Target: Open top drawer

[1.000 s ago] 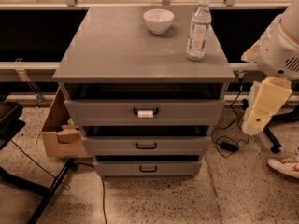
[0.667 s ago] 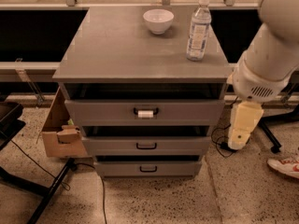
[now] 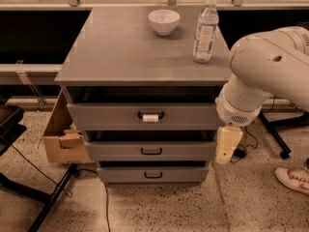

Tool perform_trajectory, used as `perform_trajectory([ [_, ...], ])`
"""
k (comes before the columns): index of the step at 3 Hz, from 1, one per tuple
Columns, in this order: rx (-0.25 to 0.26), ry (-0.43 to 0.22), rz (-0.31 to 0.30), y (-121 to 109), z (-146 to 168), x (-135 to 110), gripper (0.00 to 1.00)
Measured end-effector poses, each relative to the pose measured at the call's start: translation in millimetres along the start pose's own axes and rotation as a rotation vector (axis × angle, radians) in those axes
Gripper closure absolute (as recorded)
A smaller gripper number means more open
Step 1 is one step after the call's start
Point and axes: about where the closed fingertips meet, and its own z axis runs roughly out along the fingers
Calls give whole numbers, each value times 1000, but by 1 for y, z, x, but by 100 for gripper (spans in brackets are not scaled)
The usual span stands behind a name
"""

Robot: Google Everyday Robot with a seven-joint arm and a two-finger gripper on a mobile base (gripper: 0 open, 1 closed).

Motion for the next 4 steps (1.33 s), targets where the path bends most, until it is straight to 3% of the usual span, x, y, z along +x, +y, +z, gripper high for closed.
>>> perform_trajectory([
  [1, -3, 14, -8, -4, 7, -3, 0],
  [4, -49, 63, -25, -62, 79, -15, 0],
])
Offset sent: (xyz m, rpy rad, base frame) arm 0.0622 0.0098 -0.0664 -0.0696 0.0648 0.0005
